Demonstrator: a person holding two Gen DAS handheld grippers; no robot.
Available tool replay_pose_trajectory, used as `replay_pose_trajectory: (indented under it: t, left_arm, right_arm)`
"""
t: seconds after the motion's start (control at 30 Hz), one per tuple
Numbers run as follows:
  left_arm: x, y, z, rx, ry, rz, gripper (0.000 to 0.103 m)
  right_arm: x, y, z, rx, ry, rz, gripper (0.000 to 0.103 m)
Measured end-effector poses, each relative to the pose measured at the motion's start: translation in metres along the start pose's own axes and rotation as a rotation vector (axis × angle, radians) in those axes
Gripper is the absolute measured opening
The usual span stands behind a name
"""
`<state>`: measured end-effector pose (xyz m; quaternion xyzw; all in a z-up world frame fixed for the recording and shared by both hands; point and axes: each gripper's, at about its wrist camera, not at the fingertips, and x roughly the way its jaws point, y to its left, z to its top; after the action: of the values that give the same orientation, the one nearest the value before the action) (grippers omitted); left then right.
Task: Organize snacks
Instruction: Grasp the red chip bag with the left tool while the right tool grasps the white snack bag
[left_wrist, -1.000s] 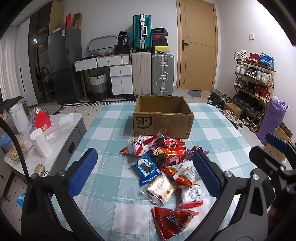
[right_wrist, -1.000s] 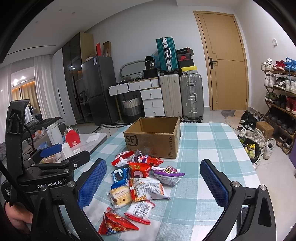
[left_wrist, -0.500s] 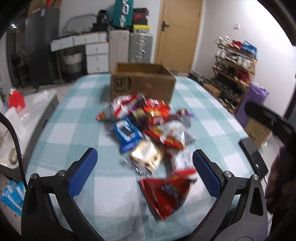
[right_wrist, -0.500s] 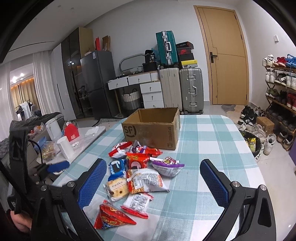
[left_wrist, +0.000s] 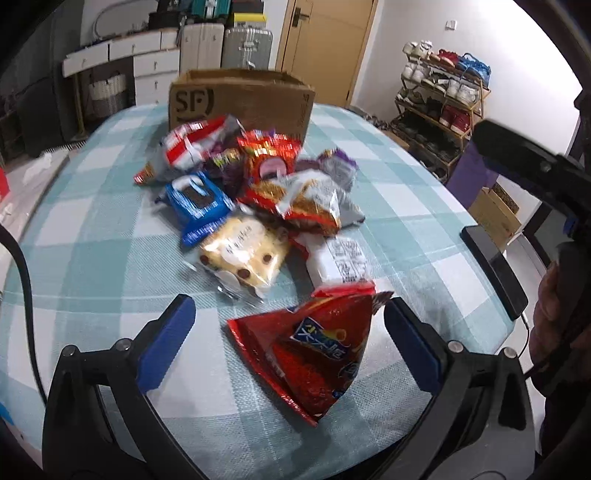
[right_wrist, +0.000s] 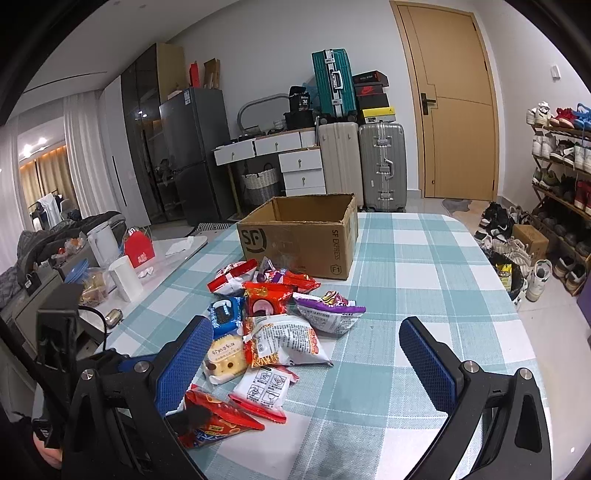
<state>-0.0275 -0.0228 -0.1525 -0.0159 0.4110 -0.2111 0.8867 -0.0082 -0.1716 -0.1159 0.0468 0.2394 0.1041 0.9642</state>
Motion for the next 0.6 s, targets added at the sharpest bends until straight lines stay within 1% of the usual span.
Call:
replay_pose_trajectory:
  t: [0.07, 0.1, 0.13, 0.2, 0.27, 0.3, 0.33, 0.47, 0.6]
  left_arm:
    - [0.007, -0.001, -0.002, -0.003, 0.019, -0.007, 0.094]
    - [0.012, -0.001, -0.002, -0.005, 0.030, -0.021, 0.091]
    - [0.014, 0.000, -0.003, -0.008, 0.038, -0.033, 0.086]
    - [0.016, 0.001, -0.005, -0.019, 0.036, -0.064, 0.078]
    - [0.016, 0.002, -0.006, -0.022, 0.030, -0.083, 0.055]
    - [0.016, 0.002, -0.006, -0.021, 0.033, -0.103, 0.050]
    - [0.014, 0.003, -0.006, -0.023, 0.033, -0.111, 0.047]
    - [0.014, 0.010, -0.004, -0.057, 0.033, -0.154, 0.040]
    - [0.010, 0.008, -0.004, -0.038, 0.031, -0.142, 0.038]
  right_arm:
    - [0.002, -0.002, -0.002, 0.012, 0.009, 0.008, 0.103]
    - [0.002, -0.003, -0.003, 0.017, 0.012, 0.010, 0.103]
    - [0.002, -0.004, -0.004, 0.020, 0.014, 0.008, 0.103]
    - [0.002, -0.005, -0.006, 0.022, 0.016, 0.007, 0.103]
    - [0.002, -0.007, -0.008, 0.024, 0.018, 0.004, 0.103]
    - [0.002, -0.007, -0.008, 0.025, 0.020, 0.003, 0.103]
    - [0.003, -0.009, -0.009, 0.029, 0.022, 0.000, 0.103]
    - [0.008, -0.014, -0.013, 0.060, 0.040, 0.011, 0.103]
    - [0.011, -0.015, -0.017, 0.062, 0.057, 0.015, 0.103]
